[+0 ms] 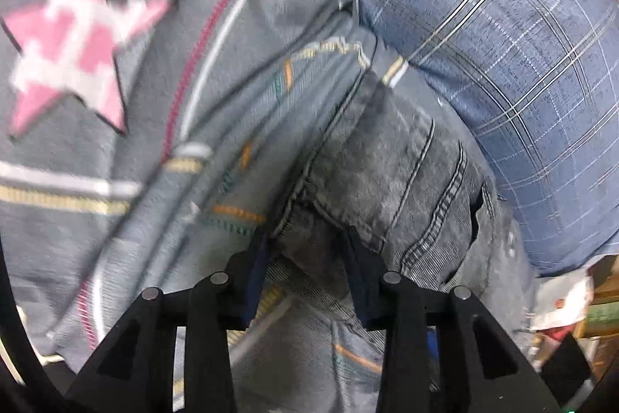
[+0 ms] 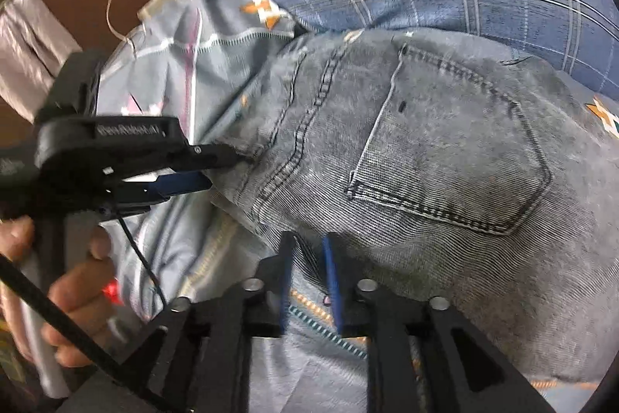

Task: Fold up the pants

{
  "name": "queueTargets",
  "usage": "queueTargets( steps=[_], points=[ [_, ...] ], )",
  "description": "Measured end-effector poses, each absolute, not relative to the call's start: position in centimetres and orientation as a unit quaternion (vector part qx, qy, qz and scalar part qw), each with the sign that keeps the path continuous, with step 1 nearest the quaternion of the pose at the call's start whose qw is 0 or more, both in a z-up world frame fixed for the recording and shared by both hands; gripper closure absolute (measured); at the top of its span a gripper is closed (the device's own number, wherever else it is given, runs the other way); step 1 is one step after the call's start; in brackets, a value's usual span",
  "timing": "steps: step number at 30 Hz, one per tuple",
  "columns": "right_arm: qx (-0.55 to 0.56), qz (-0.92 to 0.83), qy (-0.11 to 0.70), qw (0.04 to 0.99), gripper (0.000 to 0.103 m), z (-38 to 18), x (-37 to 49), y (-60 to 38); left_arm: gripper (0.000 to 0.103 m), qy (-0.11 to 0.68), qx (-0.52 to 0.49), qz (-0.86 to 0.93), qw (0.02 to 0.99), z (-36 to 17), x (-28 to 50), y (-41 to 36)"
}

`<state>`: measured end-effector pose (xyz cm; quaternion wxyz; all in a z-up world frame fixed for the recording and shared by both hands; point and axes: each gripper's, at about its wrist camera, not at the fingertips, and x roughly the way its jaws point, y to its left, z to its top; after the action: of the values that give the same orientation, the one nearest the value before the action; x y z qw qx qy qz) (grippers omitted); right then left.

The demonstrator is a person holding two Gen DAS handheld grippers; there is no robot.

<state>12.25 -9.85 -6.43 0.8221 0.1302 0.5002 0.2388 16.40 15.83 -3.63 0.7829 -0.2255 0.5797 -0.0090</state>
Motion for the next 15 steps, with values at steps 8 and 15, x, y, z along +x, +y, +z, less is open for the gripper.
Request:
queueTargets(
  steps=[8, 15],
  points=[
    [0.117, 0.217, 0.506, 0.826, 0.046, -6.9, 11.2, -10.1, 0.09, 0.581, -0.164, 0.008, 0.798, -4.0, 16.4, 14.7],
    [0.162, 0.221, 0.497, 0.823, 0.046, -6.8, 10.3, -12.3, 0.05, 0.532, -0.152, -0.013, 0.833, -1.4, 15.4, 13.5]
  ],
)
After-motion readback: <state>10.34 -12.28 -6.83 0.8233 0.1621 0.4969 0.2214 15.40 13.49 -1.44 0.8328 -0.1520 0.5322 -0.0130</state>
